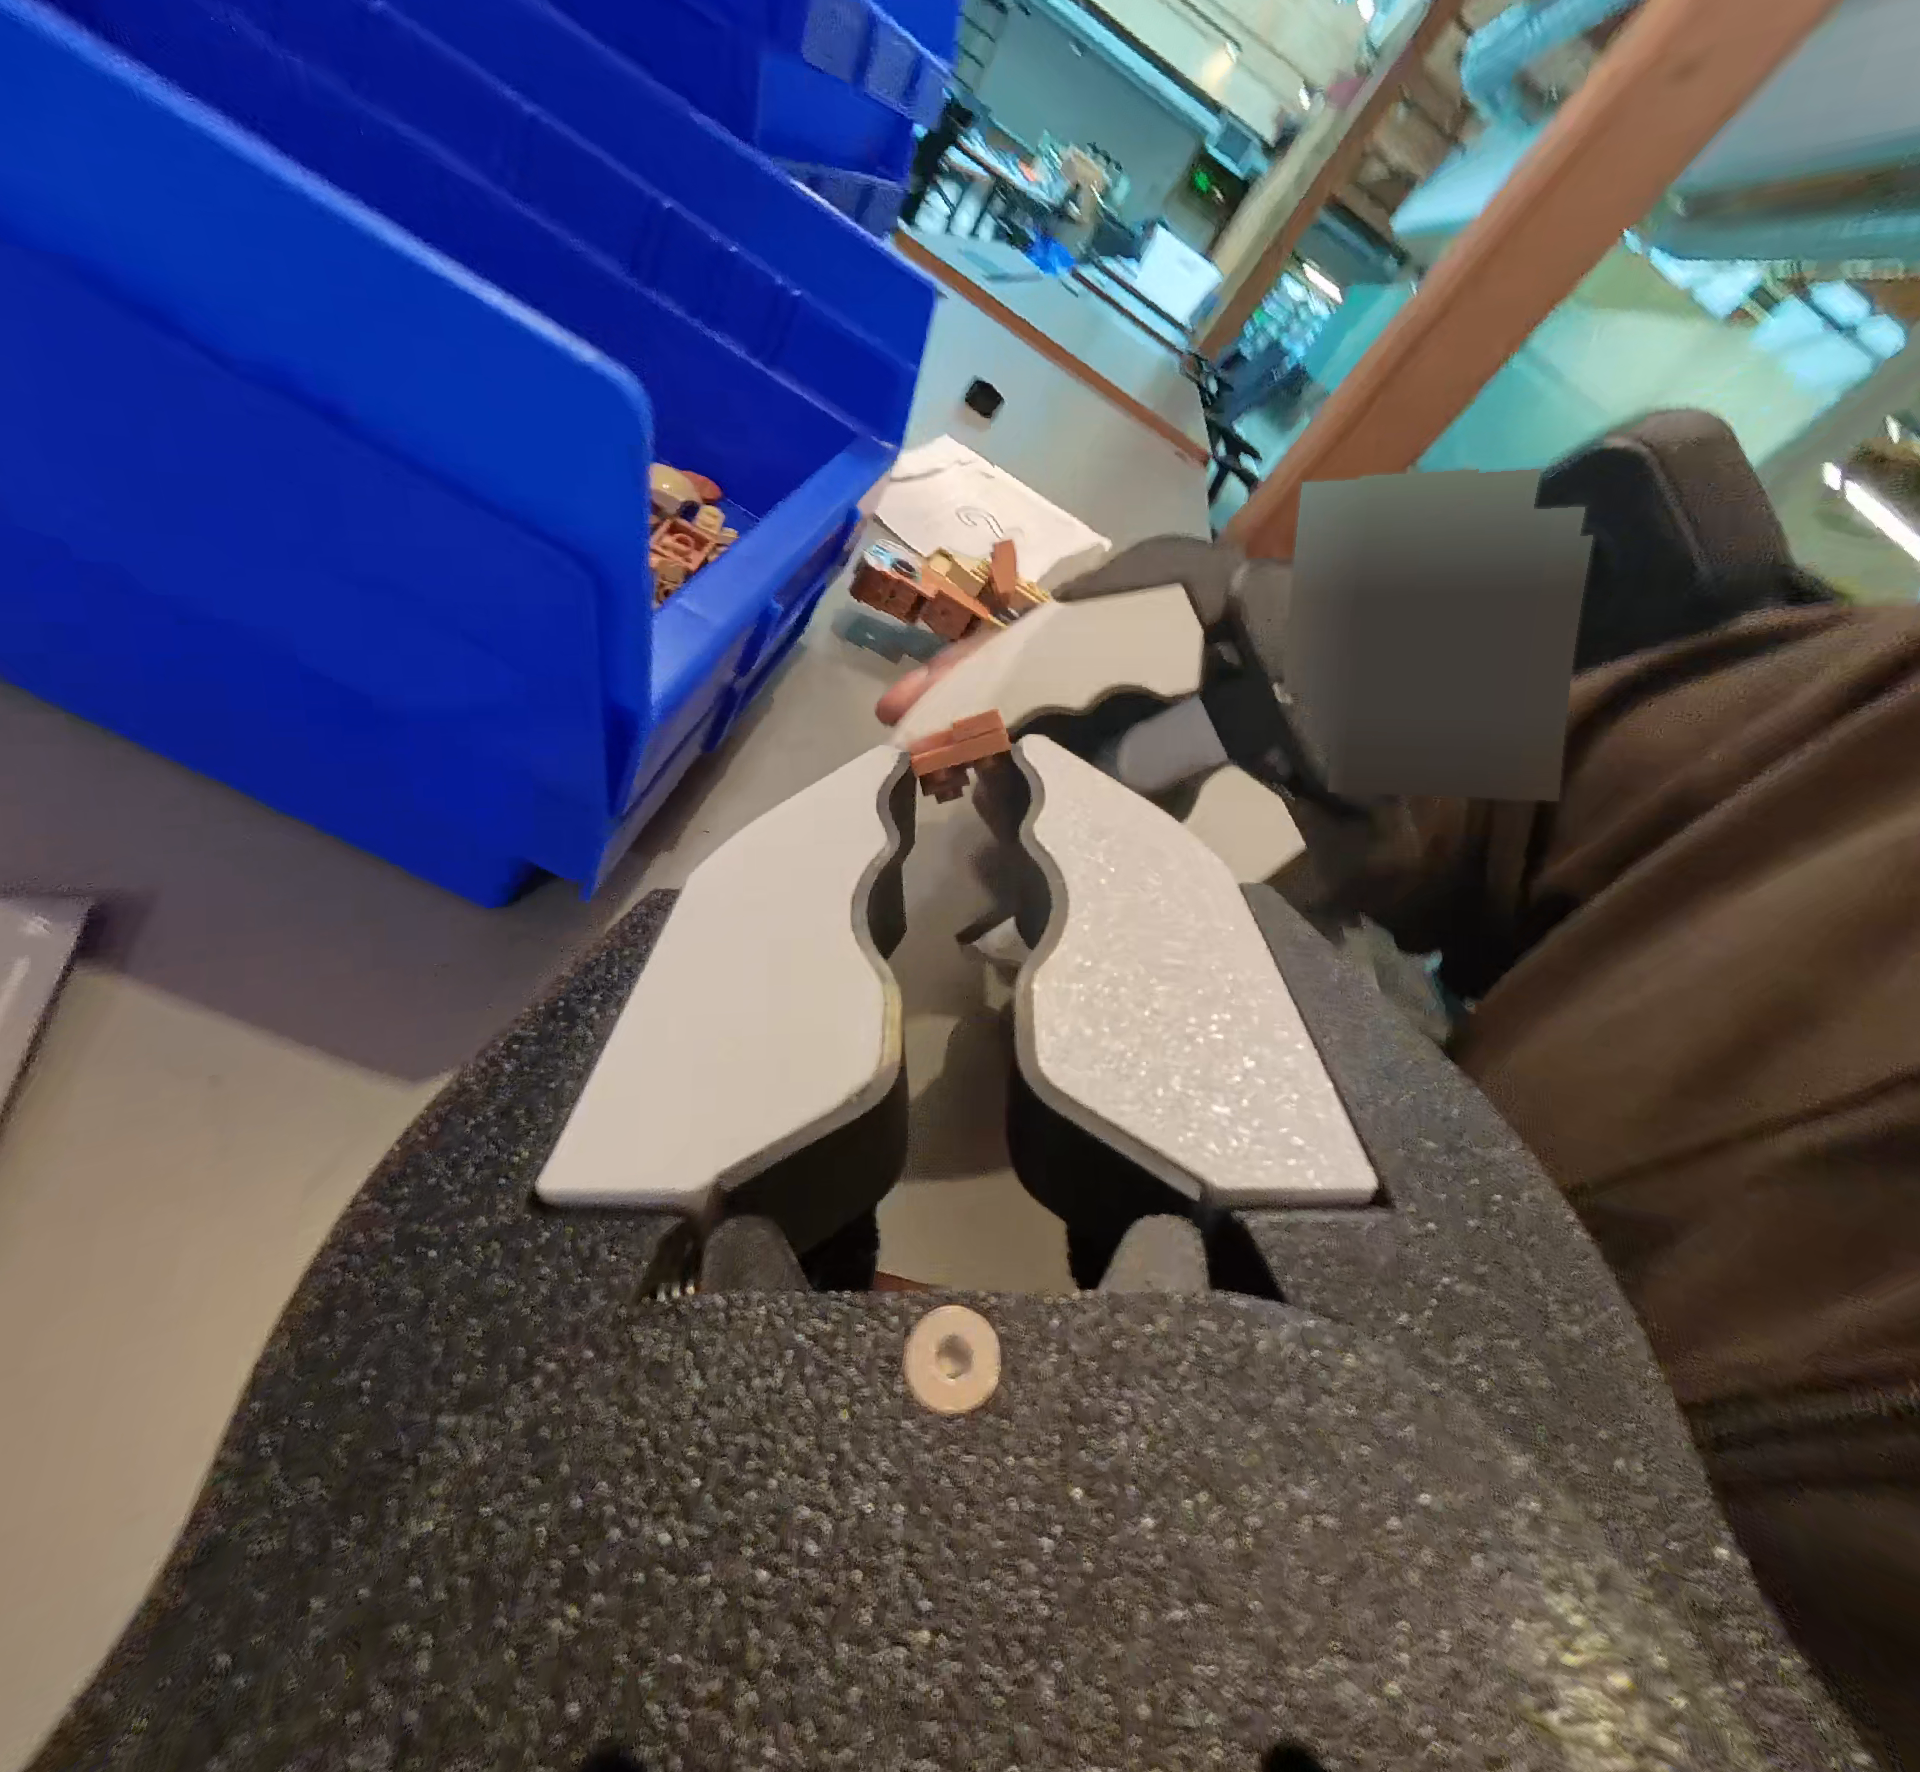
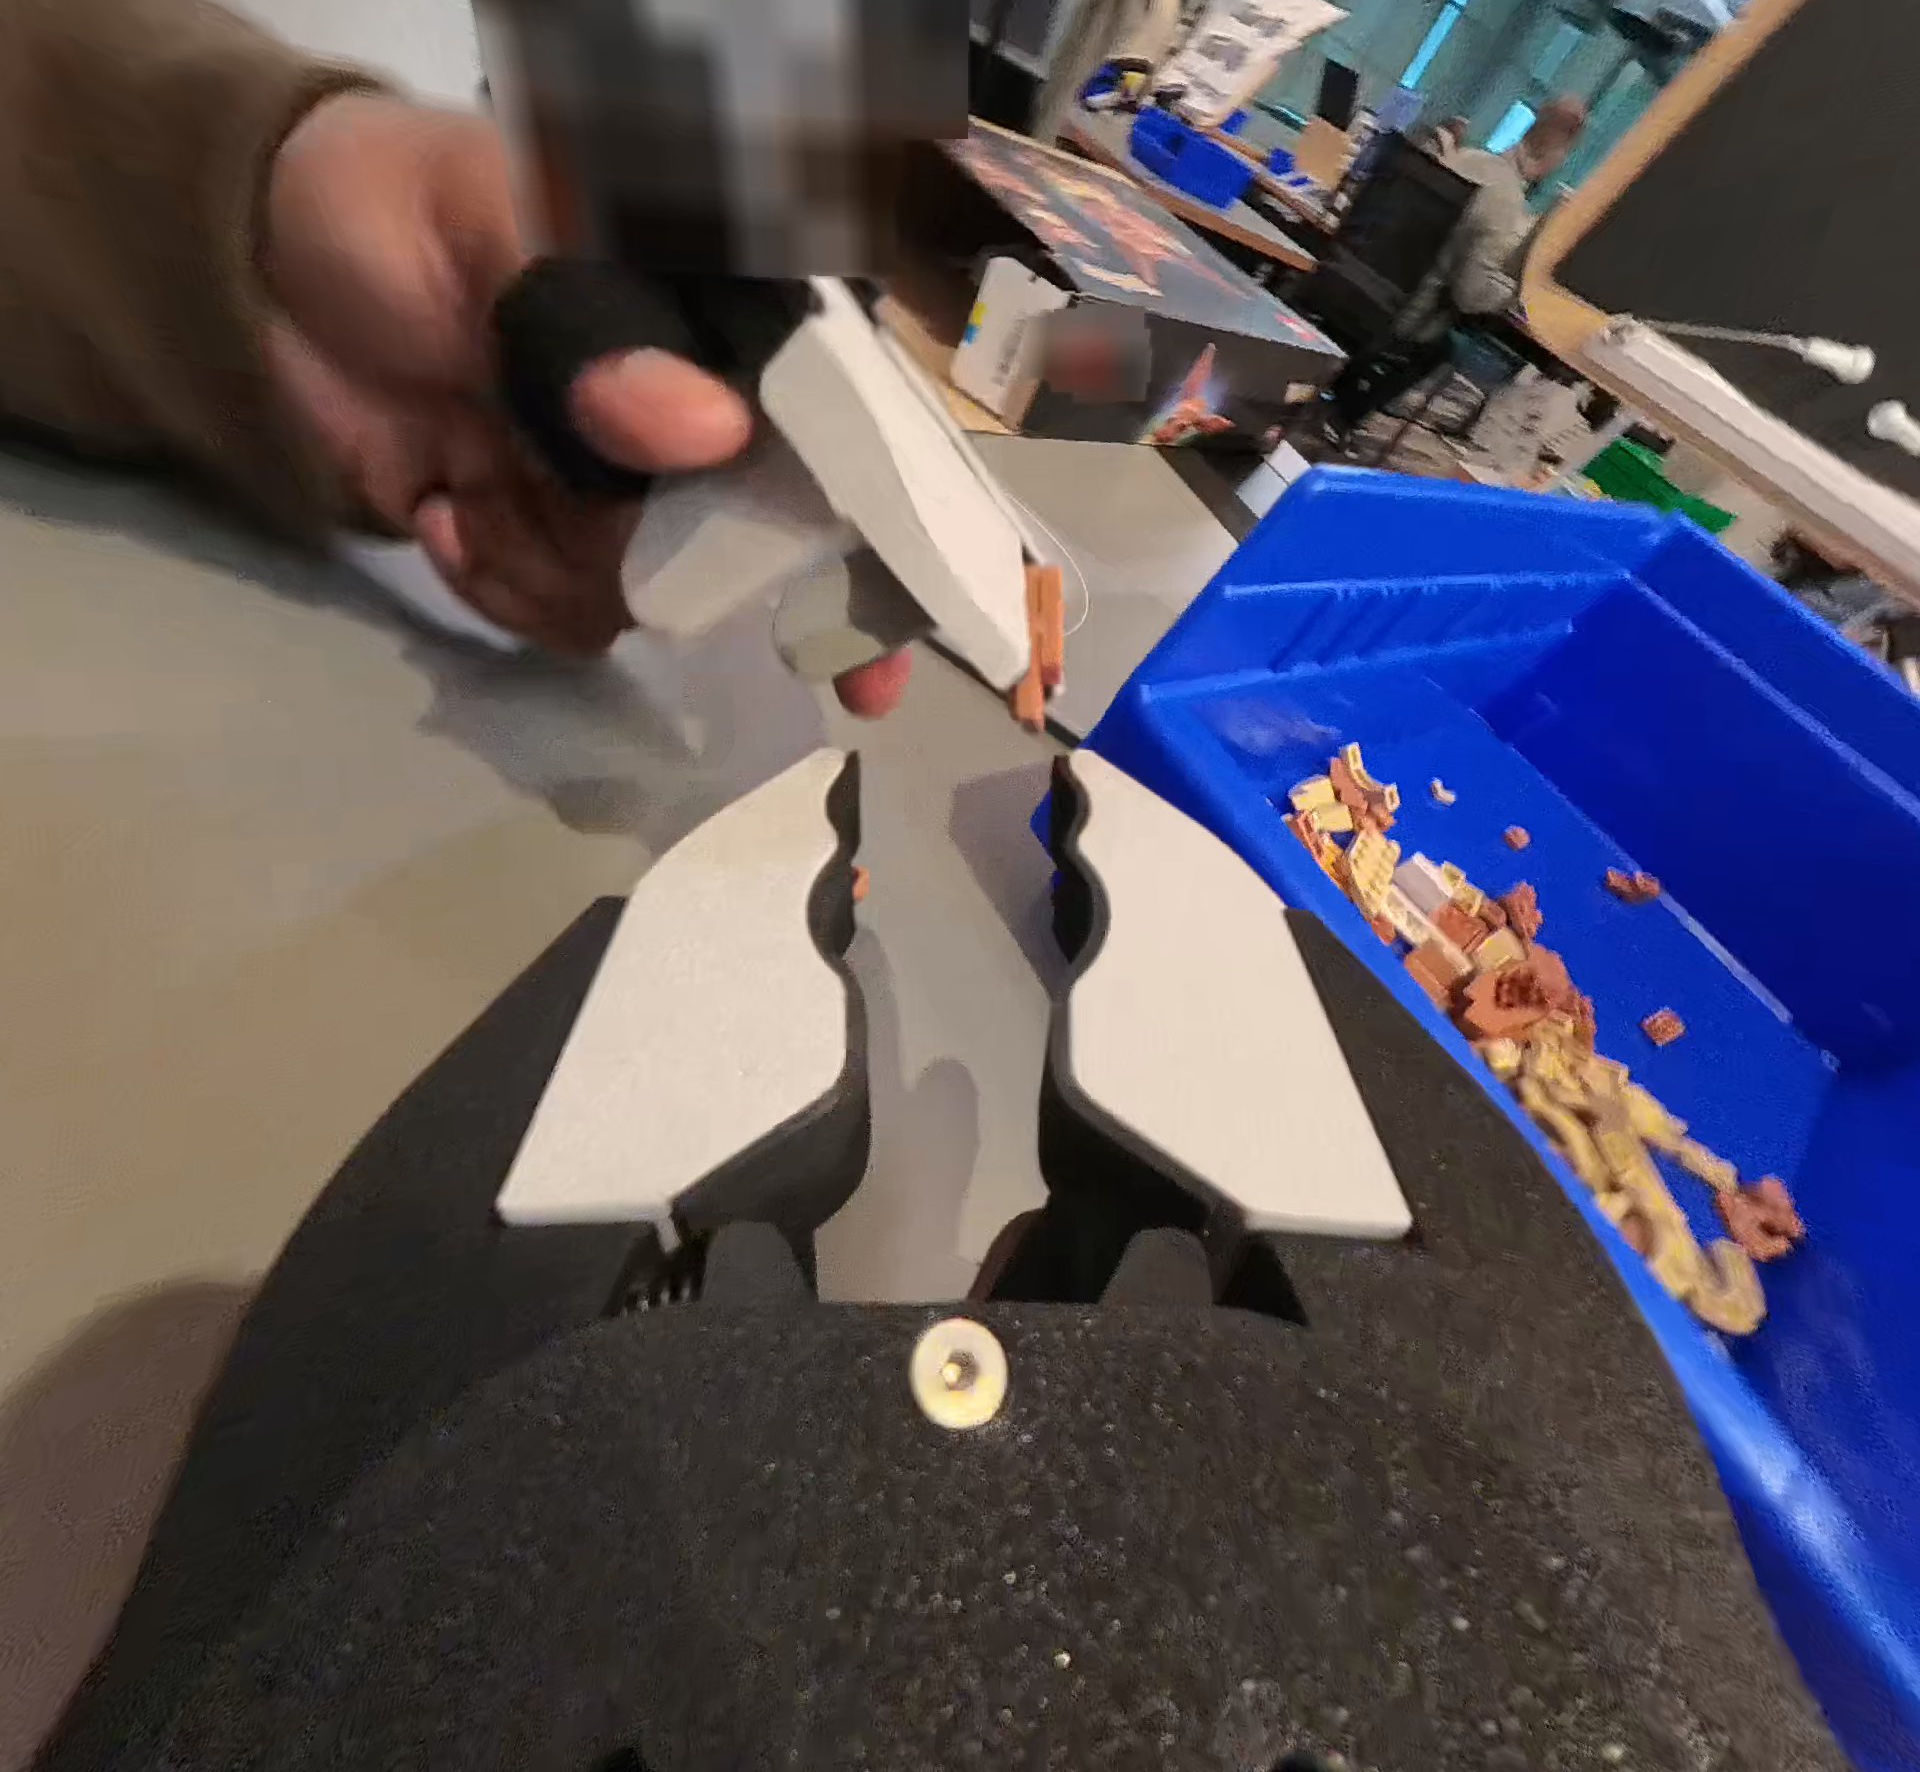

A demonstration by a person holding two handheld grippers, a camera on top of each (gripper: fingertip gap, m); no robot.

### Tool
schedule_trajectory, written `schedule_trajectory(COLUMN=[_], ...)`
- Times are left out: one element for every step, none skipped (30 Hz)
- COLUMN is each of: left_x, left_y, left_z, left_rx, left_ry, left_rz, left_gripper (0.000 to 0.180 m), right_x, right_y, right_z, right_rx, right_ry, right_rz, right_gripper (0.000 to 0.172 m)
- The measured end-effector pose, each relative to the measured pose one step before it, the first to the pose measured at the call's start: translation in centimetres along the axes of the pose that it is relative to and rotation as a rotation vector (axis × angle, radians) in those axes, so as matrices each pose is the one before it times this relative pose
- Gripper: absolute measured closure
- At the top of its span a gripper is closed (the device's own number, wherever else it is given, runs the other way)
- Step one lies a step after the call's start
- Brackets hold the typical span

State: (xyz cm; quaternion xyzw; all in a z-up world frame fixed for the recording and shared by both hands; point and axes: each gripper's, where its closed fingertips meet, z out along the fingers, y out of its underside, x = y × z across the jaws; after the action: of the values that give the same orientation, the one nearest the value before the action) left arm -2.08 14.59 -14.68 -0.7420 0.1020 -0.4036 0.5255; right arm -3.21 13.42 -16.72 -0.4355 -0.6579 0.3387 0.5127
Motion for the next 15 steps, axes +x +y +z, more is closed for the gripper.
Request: schedule_trajectory(left_x=[0.427,0.381,0.151,0.453,0.523,0.330,0.368,0.226,0.220,0.336,0.094,-0.080,0.026,-0.011,-0.132], left_y=[0.145,0.400,0.387,0.646,0.900,0.739,0.807,0.684,0.603,0.589,0.444,0.324,0.291,0.187,0.068], left_z=[-0.336,-0.331,-0.354,-0.289,-0.135,0.015,0.198,0.306,0.370,0.387,0.351,0.280,0.212,0.151,0.083], left_rx=[-0.0423,-0.0617,-0.0555,-0.0654,-0.0737,-0.0501,-0.0519,-0.0426,-0.0358,-0.0342,-0.0248,-0.0188,-0.0169,-0.0109,-0.0039], left_ry=[0.0328,0.0304,0.0110,0.0312,0.0362,0.0204,0.0230,0.0110,0.0121,0.0219,0.0064,-0.0050,0.0030,0.0012,-0.0074], left_rz=[0.0246,0.0125,0.0135,0.0141,-0.0010,-0.0082,-0.0075,-0.0007,-0.0023,-0.0038,-0.0033,-0.0040,-0.0041,-0.0063,-0.0067], left_gripper=[0.164,0.164,0.164,0.164,0.164,0.164,0.164,0.164,0.164,0.164,0.164,0.164,0.164,0.164,0.164], right_x=[-0.029,0.066,-0.075,-0.050,-0.149,-0.483,-0.647,-0.702,-0.731,-0.637,-0.524,-0.343,-0.126,-0.073,-0.075], right_y=[0.005,-0.007,0.034,0.069,0.038,-0.037,-0.073,-0.062,-0.115,-0.193,-0.208,-0.225,-0.235,-0.248,-0.223], right_z=[-0.233,-0.263,-0.255,-0.198,-0.114,-0.039,0.038,0.081,0.089,0.080,0.061,0.022,-0.028,-0.081,-0.097], right_rx=[0.0003,0.0017,0.0001,-0.0002,0.0027,0.0055,0.0040,-0.0007,-0.0010,0.0019,0.0020,0.0031,0.0057,0.0073,0.0065], right_ry=[-0.0204,-0.0125,-0.0184,-0.0091,-0.0041,-0.0142,-0.0136,-0.0108,-0.0114,-0.0091,-0.0102,-0.0073,-0.0001,-0.0002,-0.0009], right_rz=[-0.0474,-0.0531,-0.0545,-0.0522,-0.0543,-0.0622,-0.0705,-0.0770,-0.0755,-0.0624,-0.0427,-0.0260,-0.0181,-0.0158,-0.0157], right_gripper=[0.134,0.134,0.134,0.133,0.134,0.135,0.136,0.137,0.137,0.138,0.138,0.138,0.139,0.141,0.142])
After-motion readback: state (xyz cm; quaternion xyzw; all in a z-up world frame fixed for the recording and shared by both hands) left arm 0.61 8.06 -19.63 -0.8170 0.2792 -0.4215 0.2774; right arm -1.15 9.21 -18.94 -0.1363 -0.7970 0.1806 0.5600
